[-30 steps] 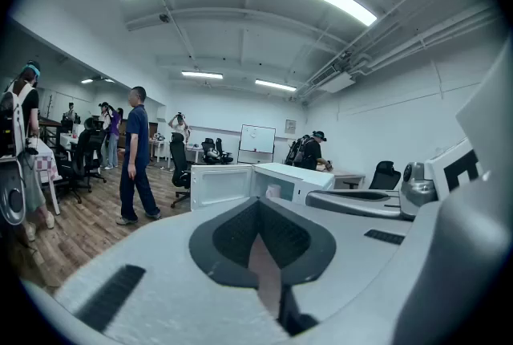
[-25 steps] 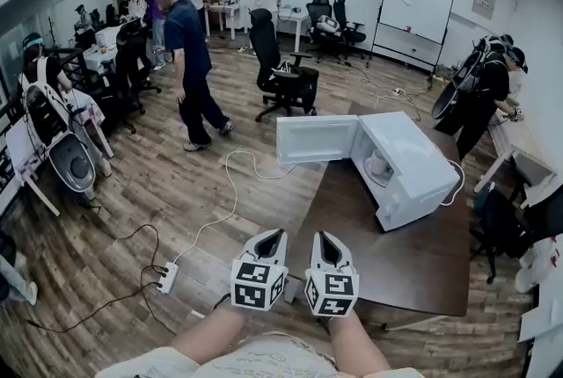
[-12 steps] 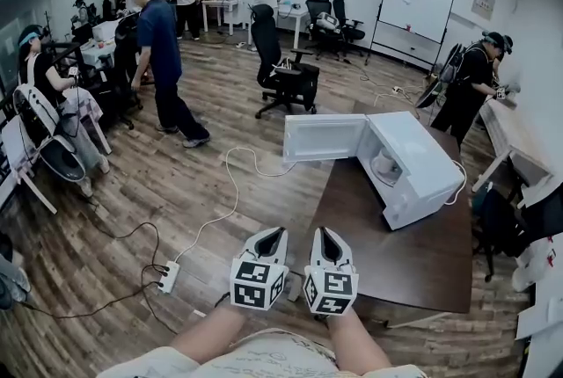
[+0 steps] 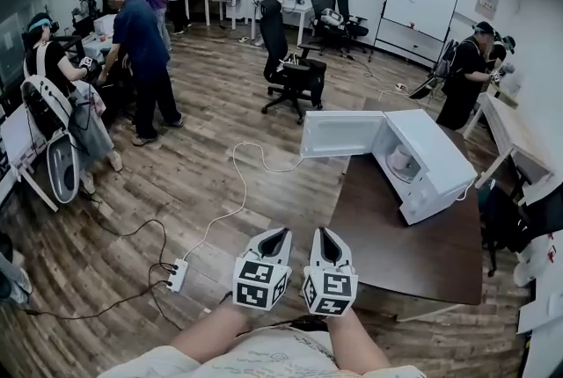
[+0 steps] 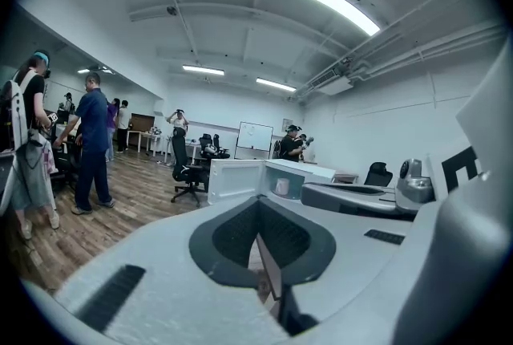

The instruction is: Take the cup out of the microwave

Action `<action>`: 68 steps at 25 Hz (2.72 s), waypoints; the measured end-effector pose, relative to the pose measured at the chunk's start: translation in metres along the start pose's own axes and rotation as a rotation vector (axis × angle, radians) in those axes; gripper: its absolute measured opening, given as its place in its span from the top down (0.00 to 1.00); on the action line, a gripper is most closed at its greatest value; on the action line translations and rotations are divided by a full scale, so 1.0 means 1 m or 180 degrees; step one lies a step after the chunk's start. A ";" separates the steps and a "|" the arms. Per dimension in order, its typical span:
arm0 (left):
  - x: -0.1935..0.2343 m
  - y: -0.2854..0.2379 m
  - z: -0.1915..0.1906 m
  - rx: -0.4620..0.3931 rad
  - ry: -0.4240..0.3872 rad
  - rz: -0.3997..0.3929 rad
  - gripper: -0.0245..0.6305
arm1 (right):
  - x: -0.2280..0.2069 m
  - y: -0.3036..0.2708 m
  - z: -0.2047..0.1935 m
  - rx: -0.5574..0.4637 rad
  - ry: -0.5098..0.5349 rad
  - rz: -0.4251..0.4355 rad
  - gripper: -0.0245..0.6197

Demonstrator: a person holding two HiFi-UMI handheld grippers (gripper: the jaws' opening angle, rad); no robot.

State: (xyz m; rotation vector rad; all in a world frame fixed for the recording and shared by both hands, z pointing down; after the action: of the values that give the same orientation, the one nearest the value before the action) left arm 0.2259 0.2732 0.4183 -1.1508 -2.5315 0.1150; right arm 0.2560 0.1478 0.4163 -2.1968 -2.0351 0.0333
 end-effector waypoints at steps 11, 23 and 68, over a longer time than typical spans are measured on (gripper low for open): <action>0.040 -0.014 0.001 0.0055 0.0059 -0.0042 0.94 | 0.010 -0.044 -0.006 0.0109 -0.0011 -0.0116 0.94; 0.089 -0.105 0.040 0.0097 -0.0095 -0.0188 0.94 | -0.026 -0.147 0.008 -0.0024 -0.0154 -0.0336 0.94; -0.030 -0.461 0.078 0.0998 -0.0821 -0.2712 0.94 | -0.259 -0.208 -0.018 0.0300 -0.0673 -0.2997 0.94</action>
State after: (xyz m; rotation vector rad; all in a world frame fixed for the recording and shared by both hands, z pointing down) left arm -0.1130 -0.0504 0.4375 0.1075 -2.8547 0.4333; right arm 0.0310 -0.0968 0.4381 -1.0335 -2.8834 0.2512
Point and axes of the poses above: the fingertips, and each gripper's own axes: y backward along the fingers, x to its left, z out of its top, the point moved 7 cm from there along y, backward along the fingers, and after that the axes turned 7 degrees about y, right-handed, at the moved point
